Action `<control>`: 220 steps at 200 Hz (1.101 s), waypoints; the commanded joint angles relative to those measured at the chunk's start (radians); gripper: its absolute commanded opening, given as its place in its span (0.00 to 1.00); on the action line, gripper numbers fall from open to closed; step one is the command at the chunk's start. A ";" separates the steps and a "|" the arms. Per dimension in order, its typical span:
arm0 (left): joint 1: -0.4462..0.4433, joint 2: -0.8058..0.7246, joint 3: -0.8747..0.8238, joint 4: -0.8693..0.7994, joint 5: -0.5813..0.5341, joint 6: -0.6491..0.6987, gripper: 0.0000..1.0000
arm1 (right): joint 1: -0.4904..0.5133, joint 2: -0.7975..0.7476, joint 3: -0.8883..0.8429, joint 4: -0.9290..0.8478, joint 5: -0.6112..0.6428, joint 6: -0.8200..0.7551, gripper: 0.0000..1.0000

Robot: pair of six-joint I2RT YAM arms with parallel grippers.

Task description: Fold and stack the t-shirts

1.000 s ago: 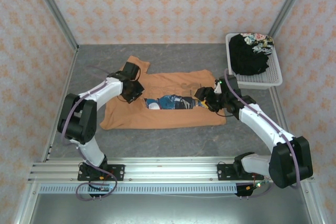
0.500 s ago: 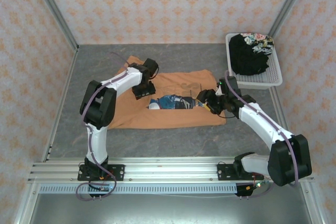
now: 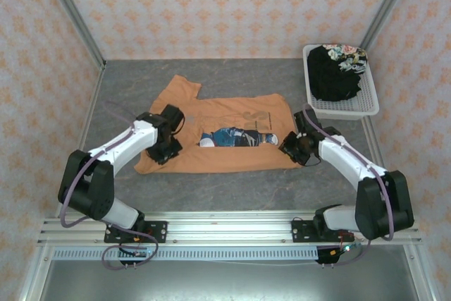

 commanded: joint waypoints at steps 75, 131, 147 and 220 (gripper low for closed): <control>0.267 0.144 -0.049 0.064 -0.140 0.154 0.18 | -0.052 0.179 0.010 -0.181 0.178 -0.128 0.19; 0.336 0.237 0.096 0.032 -0.258 0.296 0.14 | -0.058 0.268 0.043 -0.223 0.261 -0.204 0.15; 0.345 0.246 0.123 0.017 -0.290 0.325 0.14 | -0.058 0.285 0.050 -0.225 0.278 -0.223 0.13; 0.359 0.083 0.057 -0.034 -0.232 0.311 0.16 | -0.059 0.252 0.089 -0.234 0.255 -0.244 0.12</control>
